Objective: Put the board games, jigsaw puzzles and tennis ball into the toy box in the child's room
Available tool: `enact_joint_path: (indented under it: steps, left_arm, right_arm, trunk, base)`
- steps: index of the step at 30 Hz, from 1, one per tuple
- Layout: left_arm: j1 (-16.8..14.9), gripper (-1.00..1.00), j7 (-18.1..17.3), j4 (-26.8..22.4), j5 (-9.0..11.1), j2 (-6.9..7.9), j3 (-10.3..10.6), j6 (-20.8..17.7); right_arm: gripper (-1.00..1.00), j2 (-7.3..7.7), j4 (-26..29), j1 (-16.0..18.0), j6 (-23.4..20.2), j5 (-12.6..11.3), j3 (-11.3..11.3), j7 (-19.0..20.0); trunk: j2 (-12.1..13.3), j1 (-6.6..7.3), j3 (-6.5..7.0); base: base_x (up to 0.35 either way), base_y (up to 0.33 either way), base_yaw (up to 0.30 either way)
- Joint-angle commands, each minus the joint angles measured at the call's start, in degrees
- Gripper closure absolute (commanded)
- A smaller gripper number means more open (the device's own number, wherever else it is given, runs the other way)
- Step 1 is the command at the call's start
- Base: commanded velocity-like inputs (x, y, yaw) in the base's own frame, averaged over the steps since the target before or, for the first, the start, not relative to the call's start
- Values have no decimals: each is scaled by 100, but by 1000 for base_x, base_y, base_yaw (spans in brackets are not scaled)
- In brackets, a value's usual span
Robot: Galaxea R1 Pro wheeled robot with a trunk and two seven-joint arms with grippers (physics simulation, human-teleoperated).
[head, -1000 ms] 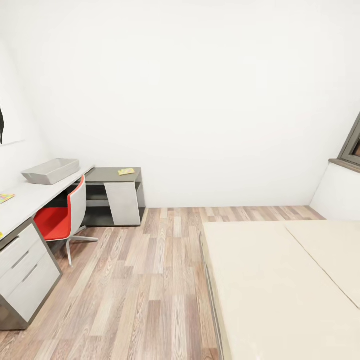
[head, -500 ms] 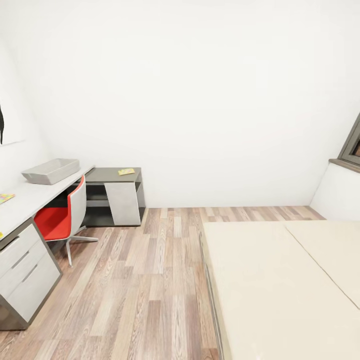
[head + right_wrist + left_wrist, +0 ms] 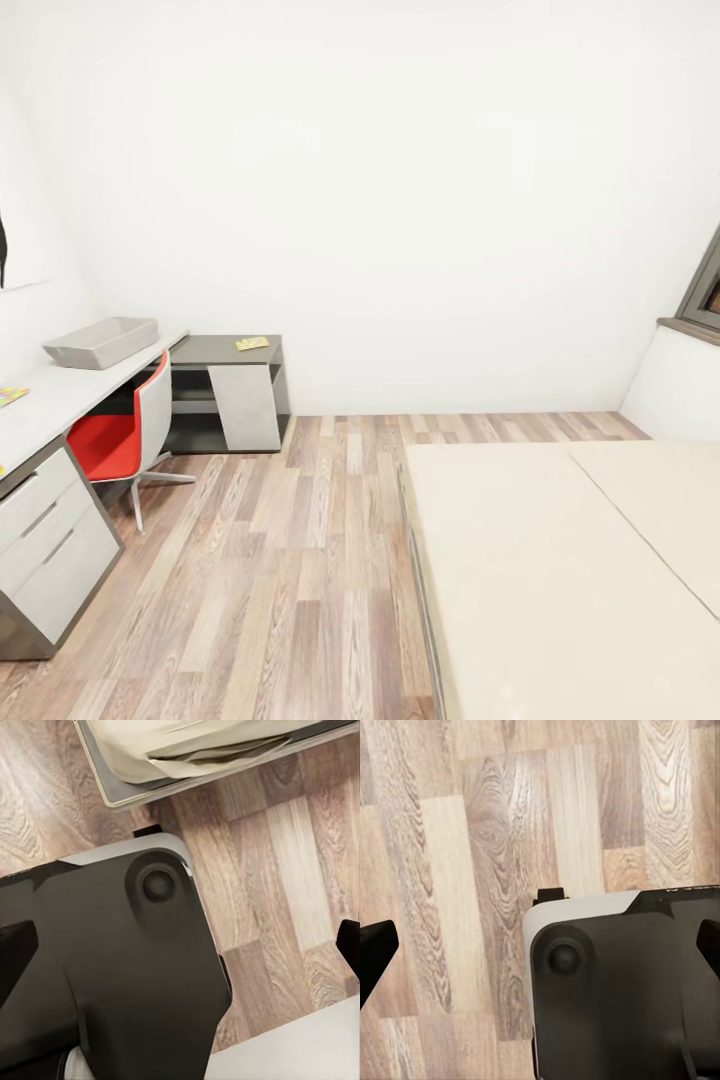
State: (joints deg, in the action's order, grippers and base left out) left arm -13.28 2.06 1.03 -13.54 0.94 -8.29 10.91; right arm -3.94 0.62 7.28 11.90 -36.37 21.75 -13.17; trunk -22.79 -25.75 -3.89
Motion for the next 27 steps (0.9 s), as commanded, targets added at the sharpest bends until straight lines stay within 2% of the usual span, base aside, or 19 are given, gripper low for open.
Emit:
enact_joint_path:
  steps: [1,27]
  left_arm:
    - [-5,-100,22,11,-61,-1,-44,27]
    - [36,-100,22,11,-61,-15,-44,26]
  right_arm:
    - [-100,-2,-1,3,14,-47,48,-19]
    - [-100,-2,-1,2,16,-37,49,-19]
  trunk:
    - [-12,-3,-13]
    - [-12,-3,-13]
  base:
    - [0,-138,0]
    - [0,-287,0]
